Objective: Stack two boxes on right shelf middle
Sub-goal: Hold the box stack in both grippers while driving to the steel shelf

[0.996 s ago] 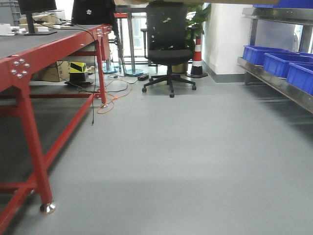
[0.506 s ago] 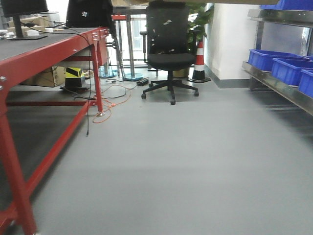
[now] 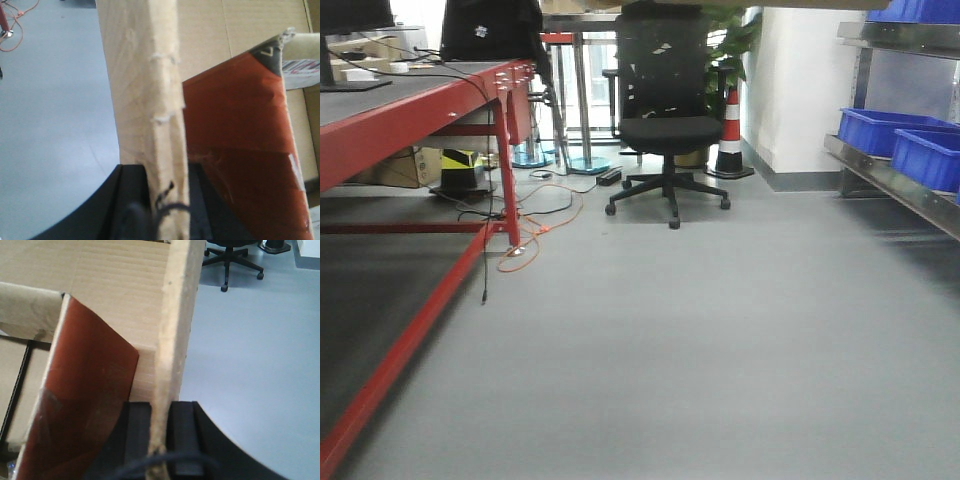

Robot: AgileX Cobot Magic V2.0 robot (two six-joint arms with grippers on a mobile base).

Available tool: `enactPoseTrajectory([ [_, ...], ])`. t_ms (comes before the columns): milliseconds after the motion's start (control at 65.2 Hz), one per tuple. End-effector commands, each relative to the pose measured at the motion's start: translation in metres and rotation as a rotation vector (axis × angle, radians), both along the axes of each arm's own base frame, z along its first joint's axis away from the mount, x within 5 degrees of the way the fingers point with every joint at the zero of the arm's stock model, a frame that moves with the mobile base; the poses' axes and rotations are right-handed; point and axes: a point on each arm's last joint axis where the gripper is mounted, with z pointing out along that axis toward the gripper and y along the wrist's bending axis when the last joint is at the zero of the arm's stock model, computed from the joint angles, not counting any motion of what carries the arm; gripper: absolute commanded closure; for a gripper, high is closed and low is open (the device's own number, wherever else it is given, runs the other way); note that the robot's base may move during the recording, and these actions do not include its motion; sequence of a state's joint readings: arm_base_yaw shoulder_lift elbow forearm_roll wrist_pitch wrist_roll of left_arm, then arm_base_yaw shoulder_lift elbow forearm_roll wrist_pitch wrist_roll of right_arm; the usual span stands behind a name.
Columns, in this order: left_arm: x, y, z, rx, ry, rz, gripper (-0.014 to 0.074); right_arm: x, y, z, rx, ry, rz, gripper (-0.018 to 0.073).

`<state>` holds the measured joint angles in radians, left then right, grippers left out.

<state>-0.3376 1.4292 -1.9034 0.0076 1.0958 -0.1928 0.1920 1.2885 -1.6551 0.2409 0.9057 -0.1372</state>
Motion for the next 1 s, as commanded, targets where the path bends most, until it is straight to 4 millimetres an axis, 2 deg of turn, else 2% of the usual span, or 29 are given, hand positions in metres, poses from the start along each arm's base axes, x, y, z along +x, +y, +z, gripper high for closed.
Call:
enactPoseTrajectory([
  [0,-0.0048,0.0038,0.0124,-0.022,-0.080,0.010,0.0708,-0.0002,-0.0058,0.0085,-0.028,-0.078,-0.034,0.0713],
  [981,-0.0039,0.0035,0.0144,-0.030,-0.102,0.009,0.0708,-0.0002,-0.0058,0.0085,-0.028,-0.078,-0.034,0.0713],
])
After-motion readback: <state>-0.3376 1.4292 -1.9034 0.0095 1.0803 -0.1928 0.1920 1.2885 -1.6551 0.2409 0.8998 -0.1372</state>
